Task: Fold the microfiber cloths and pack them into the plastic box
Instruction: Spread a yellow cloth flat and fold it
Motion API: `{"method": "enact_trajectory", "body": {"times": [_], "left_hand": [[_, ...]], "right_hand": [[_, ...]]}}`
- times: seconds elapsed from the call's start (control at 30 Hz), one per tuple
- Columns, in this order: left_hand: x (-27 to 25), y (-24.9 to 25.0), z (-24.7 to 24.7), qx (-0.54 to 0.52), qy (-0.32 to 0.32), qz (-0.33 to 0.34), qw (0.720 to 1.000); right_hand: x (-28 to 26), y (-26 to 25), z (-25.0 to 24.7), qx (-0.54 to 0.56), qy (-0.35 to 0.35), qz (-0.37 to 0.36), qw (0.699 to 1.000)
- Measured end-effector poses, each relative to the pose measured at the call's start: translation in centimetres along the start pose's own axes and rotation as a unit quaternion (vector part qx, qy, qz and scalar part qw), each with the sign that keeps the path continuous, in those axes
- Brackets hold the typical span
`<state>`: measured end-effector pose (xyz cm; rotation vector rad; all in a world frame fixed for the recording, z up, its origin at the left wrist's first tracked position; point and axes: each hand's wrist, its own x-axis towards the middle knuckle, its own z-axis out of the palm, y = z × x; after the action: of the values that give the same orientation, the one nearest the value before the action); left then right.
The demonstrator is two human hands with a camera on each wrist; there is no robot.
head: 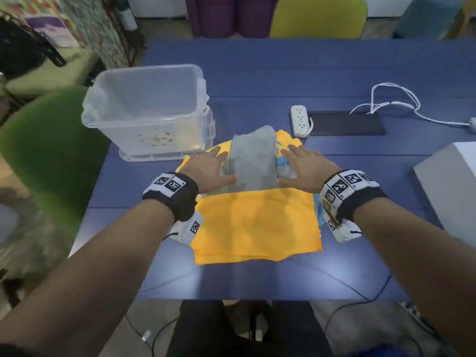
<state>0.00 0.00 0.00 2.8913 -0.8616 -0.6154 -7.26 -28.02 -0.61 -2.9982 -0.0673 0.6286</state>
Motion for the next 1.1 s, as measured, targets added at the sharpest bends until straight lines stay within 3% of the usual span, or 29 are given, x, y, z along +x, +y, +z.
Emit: {"method": "enact_trajectory", "body": {"times": [0.2,0.4,0.53,0.67,0.83,1.0,1.1], "left_hand": [[-0.1,0.0,4.3,-0.018,0.011,0.021,1.0],[-1.1,0.3,6.7,-0.051,0.101,0.069,0.991],[-2.3,0.7,8.5,-0.059,0.151,0.066,0.985],[-3.0,0.5,10.2,-0.045,0.134,0.043,0.989],[-4.1,-0.4,11.2,-0.094,0.159,0.064,0.981],[-7.0,-0.7,11.0,-0.117,0.206,0.117,0.964],[-9.4,-0.5,10.1,-0.108,0.237,0.137,0.956]], "right_hand": [[0.2,-0.7,4.7,0.021,0.027,-0.022,0.999],[-1.8,-1.6,7.0,0.054,0.141,-0.068,0.986],[-2.7,-1.8,9.0,0.061,0.189,-0.078,0.977],[-2.7,-1.4,10.5,0.074,0.188,-0.049,0.978],[-4.0,-0.8,11.2,0.103,0.219,-0.045,0.969],[-7.8,-0.8,10.3,0.106,0.28,-0.096,0.949],[-10.0,-0.6,9.4,0.097,0.277,-0.108,0.95]]}}
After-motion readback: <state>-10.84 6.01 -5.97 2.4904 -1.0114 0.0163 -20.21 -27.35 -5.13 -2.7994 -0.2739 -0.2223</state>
